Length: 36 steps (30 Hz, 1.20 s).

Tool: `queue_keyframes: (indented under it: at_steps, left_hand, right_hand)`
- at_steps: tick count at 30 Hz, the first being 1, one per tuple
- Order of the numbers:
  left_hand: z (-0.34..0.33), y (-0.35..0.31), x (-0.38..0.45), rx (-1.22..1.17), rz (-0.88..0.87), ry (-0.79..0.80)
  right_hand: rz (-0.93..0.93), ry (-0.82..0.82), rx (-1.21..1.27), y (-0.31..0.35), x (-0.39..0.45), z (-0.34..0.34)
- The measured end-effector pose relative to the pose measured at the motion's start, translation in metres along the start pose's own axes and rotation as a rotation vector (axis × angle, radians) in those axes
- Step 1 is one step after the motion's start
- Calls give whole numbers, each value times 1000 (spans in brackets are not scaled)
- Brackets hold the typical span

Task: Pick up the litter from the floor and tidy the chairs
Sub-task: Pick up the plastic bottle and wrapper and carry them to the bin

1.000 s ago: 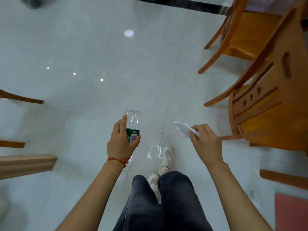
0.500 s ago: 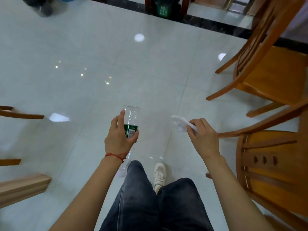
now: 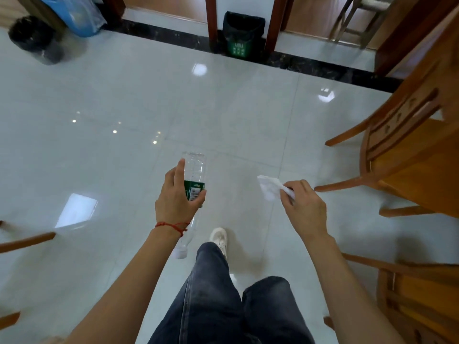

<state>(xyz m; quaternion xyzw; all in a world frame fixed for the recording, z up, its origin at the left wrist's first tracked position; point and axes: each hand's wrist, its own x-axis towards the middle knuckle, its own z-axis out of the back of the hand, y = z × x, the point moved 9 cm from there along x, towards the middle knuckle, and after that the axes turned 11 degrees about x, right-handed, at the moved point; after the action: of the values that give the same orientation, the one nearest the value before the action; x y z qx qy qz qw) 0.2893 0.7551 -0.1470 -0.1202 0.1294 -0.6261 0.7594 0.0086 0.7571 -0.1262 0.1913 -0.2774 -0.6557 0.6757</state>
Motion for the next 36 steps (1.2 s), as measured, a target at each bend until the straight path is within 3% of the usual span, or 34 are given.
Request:
queue_keyframes:
  at_steps: [11, 25, 36]
  left_hand:
    - [7, -40, 210, -22, -52, -47]
    - [5, -115, 454, -7, -5, -58]
    - [-15, -130, 689, 9, -54, 31]
  right_hand:
    - [46, -66, 23, 3, 209, -10]
    - [92, -7, 14, -23, 478, -14]
    - [-17, -14, 25, -40, 685, -73]
